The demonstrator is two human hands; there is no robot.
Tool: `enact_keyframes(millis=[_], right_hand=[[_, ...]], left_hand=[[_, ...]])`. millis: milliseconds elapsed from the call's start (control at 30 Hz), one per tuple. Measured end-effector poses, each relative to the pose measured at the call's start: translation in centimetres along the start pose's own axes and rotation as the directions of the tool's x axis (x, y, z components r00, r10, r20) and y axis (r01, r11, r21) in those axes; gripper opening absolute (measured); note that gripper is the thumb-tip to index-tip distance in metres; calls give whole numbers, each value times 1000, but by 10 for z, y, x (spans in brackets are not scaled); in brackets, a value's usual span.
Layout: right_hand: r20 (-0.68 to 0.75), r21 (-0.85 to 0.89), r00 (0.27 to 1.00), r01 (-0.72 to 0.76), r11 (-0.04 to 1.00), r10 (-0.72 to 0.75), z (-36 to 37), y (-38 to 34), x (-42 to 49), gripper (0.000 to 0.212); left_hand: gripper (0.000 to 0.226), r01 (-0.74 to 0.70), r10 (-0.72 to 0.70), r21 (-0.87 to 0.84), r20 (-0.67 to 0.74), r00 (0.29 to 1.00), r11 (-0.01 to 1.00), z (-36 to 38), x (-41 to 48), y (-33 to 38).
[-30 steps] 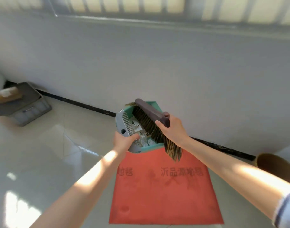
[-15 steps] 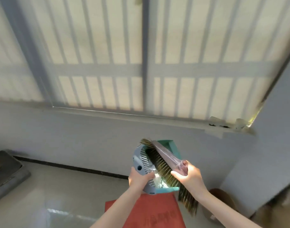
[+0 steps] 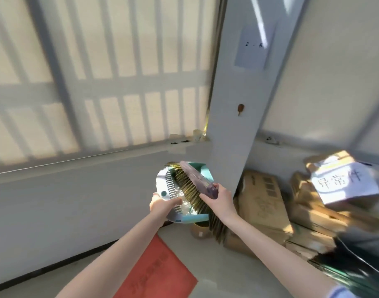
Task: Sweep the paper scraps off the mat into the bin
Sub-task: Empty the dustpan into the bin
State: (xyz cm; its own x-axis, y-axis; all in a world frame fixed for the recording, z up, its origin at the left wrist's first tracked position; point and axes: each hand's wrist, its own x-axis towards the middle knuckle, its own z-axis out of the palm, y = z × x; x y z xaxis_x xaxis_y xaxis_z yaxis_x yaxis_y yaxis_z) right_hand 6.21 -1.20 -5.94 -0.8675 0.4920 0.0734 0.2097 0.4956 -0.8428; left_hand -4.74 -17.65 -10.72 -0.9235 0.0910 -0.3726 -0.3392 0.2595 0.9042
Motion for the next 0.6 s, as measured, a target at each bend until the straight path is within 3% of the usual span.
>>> enact_keyframes(millis=[233,433,600], right_hand=[[-105,-18,993,-63,998,61,-51,41,11,55],[-86,-85,994,-82,993,75,-92,88,59,59],[-62,-108,992,-116,987,110,-117,127,119,39]], left_hand=[[72,-15,11,34,102,995,999,78,0,15],[76,50,-56,65,90,994,997,159,26,26],[80,76,-79,31,116,990,997,218,67,27]])
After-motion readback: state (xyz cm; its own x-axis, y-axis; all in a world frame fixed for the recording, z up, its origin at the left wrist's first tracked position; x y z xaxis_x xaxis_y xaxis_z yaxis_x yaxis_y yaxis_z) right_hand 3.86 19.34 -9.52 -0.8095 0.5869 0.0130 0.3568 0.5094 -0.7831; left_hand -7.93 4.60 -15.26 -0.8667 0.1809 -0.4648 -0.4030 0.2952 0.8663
